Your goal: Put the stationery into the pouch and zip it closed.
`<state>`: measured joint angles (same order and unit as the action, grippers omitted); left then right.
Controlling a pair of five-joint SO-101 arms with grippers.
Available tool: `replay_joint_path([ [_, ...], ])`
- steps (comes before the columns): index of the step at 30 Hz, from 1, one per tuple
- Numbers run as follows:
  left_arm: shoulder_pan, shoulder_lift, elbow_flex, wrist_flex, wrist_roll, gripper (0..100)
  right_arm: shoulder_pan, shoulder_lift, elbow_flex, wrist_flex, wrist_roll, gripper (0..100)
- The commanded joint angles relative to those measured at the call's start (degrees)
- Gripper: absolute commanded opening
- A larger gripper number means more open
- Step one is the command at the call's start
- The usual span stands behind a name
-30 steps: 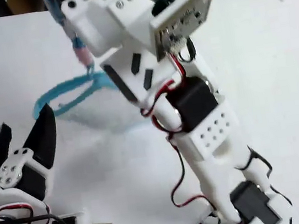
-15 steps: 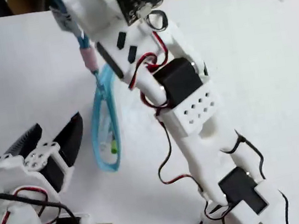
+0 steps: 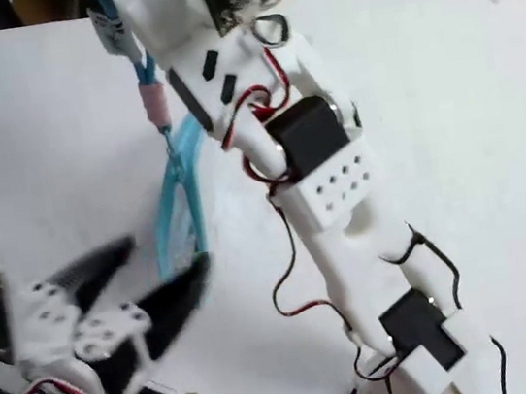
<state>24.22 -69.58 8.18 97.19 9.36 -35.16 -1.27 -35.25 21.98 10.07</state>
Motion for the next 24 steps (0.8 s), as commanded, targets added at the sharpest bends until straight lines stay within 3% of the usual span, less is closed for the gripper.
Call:
replay_joint_path([
  [1,5.6,3.4,6.9,-0.9,-3.1,28,0.5,0.0,-2.5,-0.1,0.4,1.6],
  [6,-0.9,5.9,19.6,-10.8,-5.4,28,0.7,-0.1,-2.5,-0.1,0.4,1.6],
  [9,-6.5,5.8,22.4,-14.9,-5.8,22,0.9,-0.2,-2.5,-0.1,0.4,1.6],
  [16,-20.5,5.8,22.2,-14.4,-14.8,9,2.8,-0.1,-2.5,-0.1,0.4,1.6],
  [20,-25.2,5.8,20.4,-14.2,-19.4,8,2.8,-0.2,-2.5,-0.1,0.4,1.6],
  [24,-29.0,6.1,20.8,-17.0,-19.7,8,2.5,-0.4,-2.5,0.3,0.4,1.6],
])
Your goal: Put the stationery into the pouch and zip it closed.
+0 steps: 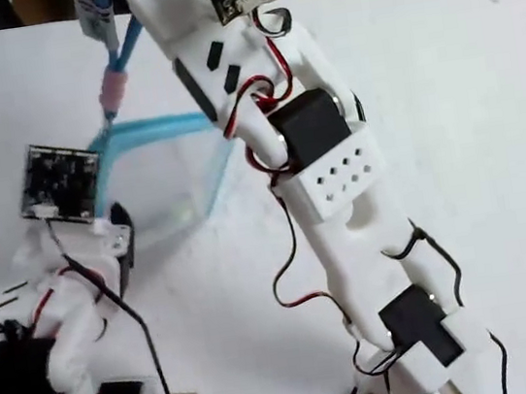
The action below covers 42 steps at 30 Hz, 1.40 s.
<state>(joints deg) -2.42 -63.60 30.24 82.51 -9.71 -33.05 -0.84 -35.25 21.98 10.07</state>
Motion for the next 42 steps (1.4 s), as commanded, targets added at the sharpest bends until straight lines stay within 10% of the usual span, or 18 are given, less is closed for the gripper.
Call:
replay_joint_path([
  [1,-2.6,0.1,-0.2,-3.6,-0.6,8,0.3,-1.3,-2.5,0.3,0.4,1.6],
  [13,-4.7,0.0,3.3,-10.1,-1.0,9,0.7,-12.3,-2.4,1.6,0.4,1.6],
  [20,-4.7,0.4,4.0,-11.2,-1.0,31,0.7,-13.4,-2.0,2.6,0.4,1.6],
  [33,-4.8,2.7,14.1,-17.2,-1.0,28,0.3,-13.5,-2.5,12.2,0.1,1.6],
  [42,-7.4,2.6,-6.9,-11.2,-0.5,25,0.6,-14.1,-2.0,12.3,0.4,1.6],
])
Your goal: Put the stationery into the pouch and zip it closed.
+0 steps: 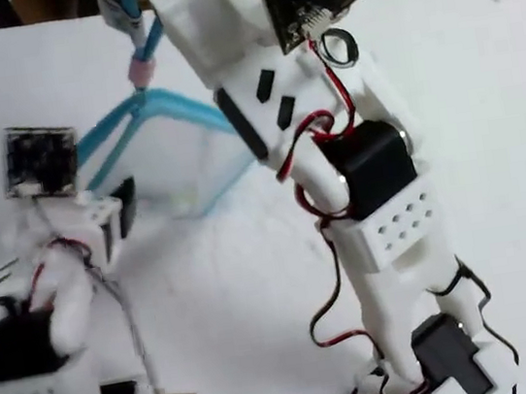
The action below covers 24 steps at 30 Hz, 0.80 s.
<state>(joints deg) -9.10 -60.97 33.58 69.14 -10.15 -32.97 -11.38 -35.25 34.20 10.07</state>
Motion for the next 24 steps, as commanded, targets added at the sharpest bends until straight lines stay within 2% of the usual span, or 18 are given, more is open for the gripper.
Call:
replay_joint_path([
  [1,-0.7,0.0,-12.7,3.2,-0.1,25,0.5,-3.6,-2.0,0.0,0.4,1.6],
  [5,-0.4,0.0,-15.1,4.0,-0.1,25,0.4,-3.6,-2.0,0.0,0.4,1.6],
  [11,-0.5,0.0,-7.2,2.6,-0.1,25,0.1,-3.6,-2.0,0.0,0.4,1.6],
  [14,-0.8,-0.5,-7.3,3.8,0.0,25,0.1,-3.6,-1.9,0.0,0.4,1.6],
  [21,-1.6,-10.1,-26.9,15.2,8.0,25,0.1,-3.2,-1.8,0.0,0.4,1.6],
  [24,2.3,-11.7,-34.5,20.9,10.3,25,0.1,-1.8,-1.9,0.0,0.4,1.6],
])
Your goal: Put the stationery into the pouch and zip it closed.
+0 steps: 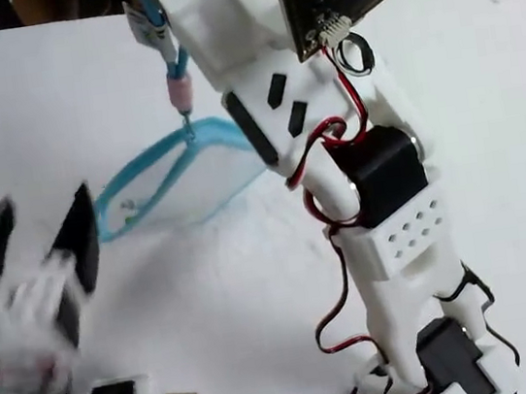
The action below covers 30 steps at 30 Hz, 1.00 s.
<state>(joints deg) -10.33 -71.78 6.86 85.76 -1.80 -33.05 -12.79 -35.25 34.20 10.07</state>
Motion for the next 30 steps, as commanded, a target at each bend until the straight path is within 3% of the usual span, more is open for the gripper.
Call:
replay_joint_path([
  [1,6.6,-0.7,-9.0,6.4,1.9,24,0.2,0.0,-1.9,0.0,0.4,1.6],
  [4,18.2,1.2,-6.7,9.1,1.1,14,0.0,1.4,-2.2,-0.4,0.2,1.6],
  [7,29.8,3.7,-0.8,9.5,-6.4,5,-1.2,1.9,-2.4,-0.4,0.4,1.6],
  [11,38.1,7.5,13.7,7.3,-12.0,3,-1.4,2.0,-2.3,-0.4,0.4,1.6],
  [15,35.5,8.9,25.8,1.6,-12.7,2,-0.8,1.7,-2.2,-0.4,0.4,1.6],
  [18,32.7,8.9,27.1,0.8,-12.9,2,0.3,1.6,-2.1,-0.4,0.3,1.6],
  [30,9.4,9.0,32.1,-10.8,-12.6,2,0.2,1.9,-2.0,-0.2,0.0,1.6],
])
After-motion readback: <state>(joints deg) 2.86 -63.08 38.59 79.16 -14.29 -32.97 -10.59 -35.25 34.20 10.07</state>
